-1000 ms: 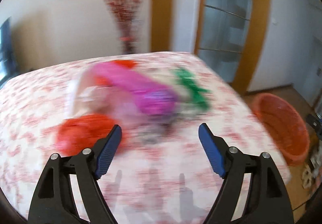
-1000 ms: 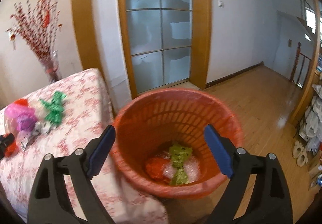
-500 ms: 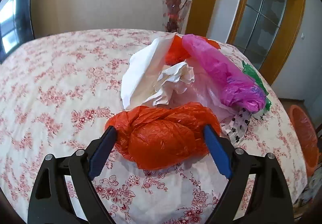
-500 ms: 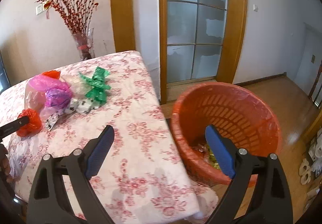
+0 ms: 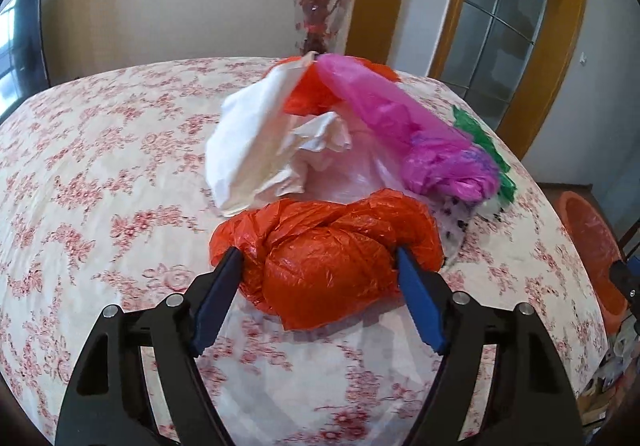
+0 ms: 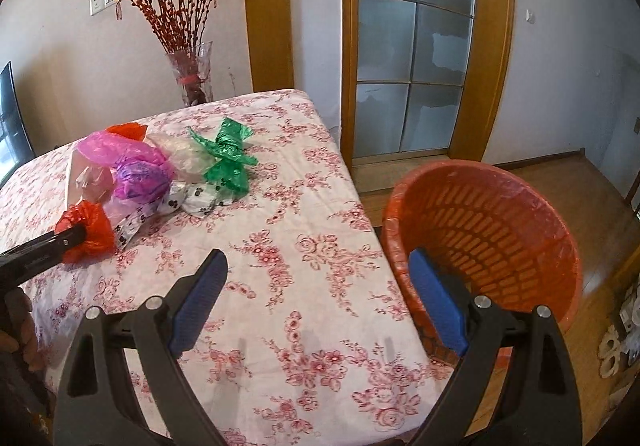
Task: Collect trash
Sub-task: 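Grasp the red bag with the left gripper and lift it, then grasp the pink bag with the right gripper while the left holds the red bag, carry toward basket, then open both grippers over the orange wastebasket, dropping the pink and red bags, then grasp the white tissue paper with the left gripper while the right returns to the table, then grasp the paw-print plastic bag with the right gripper while the left holds the tissue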
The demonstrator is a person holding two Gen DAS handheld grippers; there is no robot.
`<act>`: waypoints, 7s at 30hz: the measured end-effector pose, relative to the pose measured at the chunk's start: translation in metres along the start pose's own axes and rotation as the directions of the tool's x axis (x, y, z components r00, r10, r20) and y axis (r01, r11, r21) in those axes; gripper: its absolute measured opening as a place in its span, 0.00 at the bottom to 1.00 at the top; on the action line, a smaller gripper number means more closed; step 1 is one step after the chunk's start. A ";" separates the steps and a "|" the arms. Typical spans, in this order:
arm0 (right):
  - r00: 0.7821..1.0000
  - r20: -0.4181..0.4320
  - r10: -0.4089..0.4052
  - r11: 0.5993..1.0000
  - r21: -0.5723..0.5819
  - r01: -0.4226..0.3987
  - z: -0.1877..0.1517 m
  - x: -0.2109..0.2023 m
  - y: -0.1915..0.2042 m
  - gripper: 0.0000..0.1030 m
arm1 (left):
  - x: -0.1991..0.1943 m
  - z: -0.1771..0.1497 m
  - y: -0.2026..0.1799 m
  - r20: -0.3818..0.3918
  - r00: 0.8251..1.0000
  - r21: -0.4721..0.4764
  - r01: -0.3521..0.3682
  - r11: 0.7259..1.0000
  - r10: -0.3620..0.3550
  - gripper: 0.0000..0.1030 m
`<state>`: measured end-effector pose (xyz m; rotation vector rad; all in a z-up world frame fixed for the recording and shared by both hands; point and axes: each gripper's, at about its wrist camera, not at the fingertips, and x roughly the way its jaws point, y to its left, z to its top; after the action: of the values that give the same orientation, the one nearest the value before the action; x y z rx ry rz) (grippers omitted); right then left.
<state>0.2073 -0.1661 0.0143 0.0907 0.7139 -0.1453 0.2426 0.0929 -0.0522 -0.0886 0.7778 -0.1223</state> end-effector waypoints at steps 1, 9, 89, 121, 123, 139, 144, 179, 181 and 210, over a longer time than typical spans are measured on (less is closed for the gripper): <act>1.000 -0.002 0.002 1.000 -0.001 -0.002 -0.001 0.000 0.001 0.87 | 0.001 0.001 -0.002 -0.003 1.000 0.004 -0.001 1.000 0.001 0.74; 0.999 -0.023 0.024 1.000 0.014 -0.023 -0.003 0.004 0.002 0.87 | 0.001 0.002 -0.009 0.010 1.000 0.029 0.020 0.999 -0.020 0.52; 0.993 0.072 -0.096 0.991 0.105 0.088 0.013 -0.025 -0.060 0.36 | -0.051 0.014 -0.098 0.102 0.968 0.100 0.221 0.970 -0.230 0.48; 0.957 0.035 -0.287 0.898 0.359 0.256 -0.010 -0.008 -0.205 0.36 | -0.004 0.003 -0.313 -0.057 0.865 0.295 0.491 0.820 -0.498 0.48; 0.958 0.032 -0.284 0.895 0.367 0.253 -0.011 -0.006 -0.208 0.36 | -0.001 0.001 -0.320 -0.072 0.862 0.300 0.498 0.814 -0.501 0.48; 0.967 0.036 -0.252 0.878 0.428 0.212 -0.013 0.002 -0.232 0.51 | 0.023 -0.002 -0.333 -0.136 0.862 0.281 0.506 0.816 -0.488 0.68; 0.962 0.041 -0.271 0.875 0.426 0.228 -0.012 -0.001 -0.233 0.66 | 0.022 -0.003 -0.318 -0.121 0.888 0.285 0.460 0.841 -0.444 0.73; 0.993 0.007 -0.114 0.988 0.103 0.112 0.011 0.014 -0.066 0.79 | 0.004 0.065 0.021 0.137 0.961 -0.064 -0.235 0.970 0.242 0.78; 0.994 0.004 -0.108 0.990 0.088 0.107 0.012 0.015 -0.058 0.79 | 0.011 0.066 0.020 0.131 0.961 -0.055 -0.240 0.969 0.245 0.78; 0.987 -0.080 0.143 0.987 -0.059 -0.147 0.043 0.068 0.090 0.78 | -0.026 0.041 0.086 0.119 0.961 -0.125 -0.234 0.964 0.249 0.23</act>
<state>0.3001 -0.0897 0.0048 0.0867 0.7845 0.0207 0.2600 0.1832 -0.0160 -0.1048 0.6552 0.1579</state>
